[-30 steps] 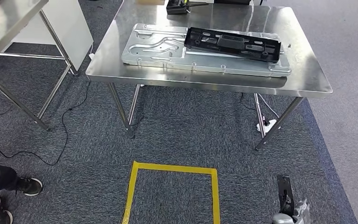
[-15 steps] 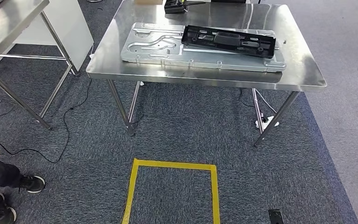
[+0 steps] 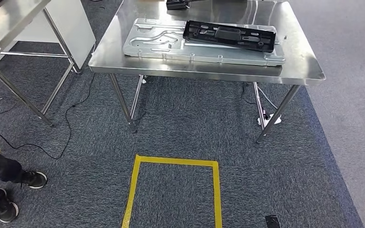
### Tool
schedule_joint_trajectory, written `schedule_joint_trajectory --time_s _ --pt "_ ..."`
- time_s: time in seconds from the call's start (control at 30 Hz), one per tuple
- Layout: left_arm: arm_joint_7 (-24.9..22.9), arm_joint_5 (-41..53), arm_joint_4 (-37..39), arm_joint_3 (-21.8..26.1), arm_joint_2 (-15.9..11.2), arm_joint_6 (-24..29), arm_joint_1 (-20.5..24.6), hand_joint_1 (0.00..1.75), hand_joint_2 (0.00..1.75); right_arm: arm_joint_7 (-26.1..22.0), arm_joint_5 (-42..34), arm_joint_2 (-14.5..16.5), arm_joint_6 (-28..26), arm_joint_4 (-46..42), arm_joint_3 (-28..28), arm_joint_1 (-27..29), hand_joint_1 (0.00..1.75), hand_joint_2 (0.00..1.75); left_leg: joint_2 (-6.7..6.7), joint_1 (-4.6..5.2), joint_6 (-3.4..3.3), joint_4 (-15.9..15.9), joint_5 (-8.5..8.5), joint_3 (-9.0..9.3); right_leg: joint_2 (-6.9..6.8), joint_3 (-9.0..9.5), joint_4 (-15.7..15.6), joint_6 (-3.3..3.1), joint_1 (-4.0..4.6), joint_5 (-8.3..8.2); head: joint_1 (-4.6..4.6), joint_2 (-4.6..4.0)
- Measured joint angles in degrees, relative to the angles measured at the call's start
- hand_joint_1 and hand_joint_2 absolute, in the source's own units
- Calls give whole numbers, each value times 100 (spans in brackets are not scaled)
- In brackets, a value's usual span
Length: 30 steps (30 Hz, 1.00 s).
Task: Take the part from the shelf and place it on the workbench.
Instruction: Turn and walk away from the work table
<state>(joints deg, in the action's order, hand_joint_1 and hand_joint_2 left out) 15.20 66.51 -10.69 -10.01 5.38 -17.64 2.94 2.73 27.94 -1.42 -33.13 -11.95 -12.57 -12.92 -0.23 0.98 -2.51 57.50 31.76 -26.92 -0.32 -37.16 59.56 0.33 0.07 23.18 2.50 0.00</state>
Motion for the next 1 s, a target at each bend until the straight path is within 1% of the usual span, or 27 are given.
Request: schedule_joint_trajectory --time_s 0.03,0.07,0.1,0.13,0.2,0.23,0.27,0.3,0.33,0.37,0.4,0.43,0.47,0.5,0.57,0.6,0.63,0.7,0.73,0.77,0.8,0.83,0.87,0.9,0.93,0.97,1.0 --pt "-13 -12 2 8 10 5 -4 0 0 -1 19 3 17 2 0 1 0 0 5 -5 -32 -11 -51 -22 5 -12 -6 35 -8 -25 -1 0" --pt "-28 -23 3 15 19 14 -4 0 0 -1 42 8 36 3 0 5 0 0 14 -11 -65 -27 -113 -53 13 -38 25 68 -16 18 1 0" --pt "-43 -36 5 26 26 28 -5 0 0 -1 59 10 47 5 0 8 0 0 24 -22 -101 -43 -177 -98 21 -91 136 99 -23 159 3 0" --pt "-60 -54 7 39 31 47 -7 0 0 -1 73 12 60 7 0 10 0 0 36 -31 -130 -53 -238 -151 28 -172 360 130 -38 394 4 0" --pt "-83 -89 7 86 37 84 -22 0 0 1 86 18 86 9 0 15 0 0 52 -26 -161 -44 -338 -279 30 -362 1061 195 -66 925 5 0" --pt "-91 -102 7 110 39 95 -30 0 0 1 91 24 97 10 0 19 0 0 58 -24 -158 -36 -386 -345 29 -409 1364 221 -79 1060 4 0" --pt "-100 -115 7 129 41 102 -36 0 0 1 96 32 106 12 1 23 0 0 60 -22 -151 -24 -430 -413 29 -372 1502 238 -91 1070 4 0" --pt "-111 -129 7 144 42 109 -39 0 0 1 102 40 110 14 1 27 0 0 61 -22 -142 -11 -467 -475 28 -237 1431 246 -102 978 4 0" --pt "-126 -145 7 156 46 121 -41 0 0 2 109 46 110 15 2 28 0 0 61 -22 -128 6 -499 -529 28 19 1130 243 -111 837 4 0" --pt "-144 -163 7 170 50 140 -44 0 0 2 120 52 109 15 2 26 0 0 61 -22 -111 25 -524 -571 28 326 711 229 -117 742 3 0" --pt "-161 -182 7 190 55 160 -47 0 0 3 133 57 108 15 2 22 0 0 61 -15 -91 46 -544 -604 30 601 304 202 -107 695 2 0" --pt "-177 -202 8 215 59 180 -51 0 0 3 147 63 106 15 2 21 0 0 61 -7 -61 60 -567 -623 34 793 0 163 -94 680 1 0" --pt "-189 -225 9 243 60 199 -57 0 0 3 157 69 106 15 2 22 0 0 61 -1 -30 68 -589 -635 38 874 -152 122 -76 703 0 0" --pt "-199 -250 10 272 61 215 -66 0 0 4 163 73 105 16 2 26 0 0 60 4 4 67 -617 -645 41 876 -194 77 -56 693 0 0" --pt "-217 -299 14 327 60 246 -89 0 0 12 169 89 106 17 2 31 0 0 54 1 76 85 -621 -676 31 822 -235 -19 -75 620 -1 0" --pt "-220 -299 16 354 60 268 -97 0 0 15 175 98 108 17 2 30 0 0 49 -1 110 170 -515 -719 23 782 -259 -72 -87 573 -3 0" --pt "-190 -225 18 372 60 307 -99 0 0 14 221 113 140 17 8 29 0 0 44 -3 140 360 -319 -793 14 734 -280 -118 -96 522 -6 0" --pt "-71 134 21 324 67 369 -49 0 0 63 420 149 257 18 65 7 0 0 36 -9 185 1021 192 -1011 0 614 -281 -166 -76 436 -9 0" --pt "-6 366 24 240 74 364 11 0 0 126 553 174 330 19 127 -24 0 0 31 -10 200 1364 351 -1105 -7 544 -271 -173 -62 388 -9 0" --pt "28 549 29 133 83 323 82 0 0 208 658 204 384 19 203 -71 0 0 23 -10 209 1575 391 -1135 -12 473 -260 -175 -52 343 -8 0" --pt "43 670 34 29 92 271 153 0 0 285 733 236 420 19 278 -129 0 0 15 -10 214 1584 317 -1067 -13 406 -244 -172 -46 302 -9 0" --pt "46 749 38 -62 99 225 212 0 0 341 779 269 447 19 341 -186 0 0 10 -12 214 1374 172 -889 -7 351 -225 -163 -43 266 -9 0" --pt "51 796 39 -138 106 198 253 0 0 375 803 302 469 19 388 -232 0 0 7 -14 209 1000 23 -631 1 308 -199 -149 -43 239 -9 0" --pt "58 832 40 -206 114 184 286 0 0 394 814 325 485 19 422 -263 0 0 3 -14 194 581 -71 -359 9 264 -162 -130 -36 218 -10 0" --pt "66 859 41 -269 121 181 307 0 0 405 819 345 501 19 451 -283 0 0 -3 -12 169 254 -116 -161 12 230 -125 -106 -27 199 -7 0" --pt "76 875 42 -319 128 184 321 0 0 409 820 361 511 19 475 -296 0 0 -10 -9 139 53 -116 -61 12 200 -93 -78 -19 181 -5 0" --pt "88 886 44 -362 134 187 329 0 0 410 824 369 519 19 493 -303 0 0 -18 -1 102 -24 -104 -45 11 176 -74 -46 -11 160 -3 0"
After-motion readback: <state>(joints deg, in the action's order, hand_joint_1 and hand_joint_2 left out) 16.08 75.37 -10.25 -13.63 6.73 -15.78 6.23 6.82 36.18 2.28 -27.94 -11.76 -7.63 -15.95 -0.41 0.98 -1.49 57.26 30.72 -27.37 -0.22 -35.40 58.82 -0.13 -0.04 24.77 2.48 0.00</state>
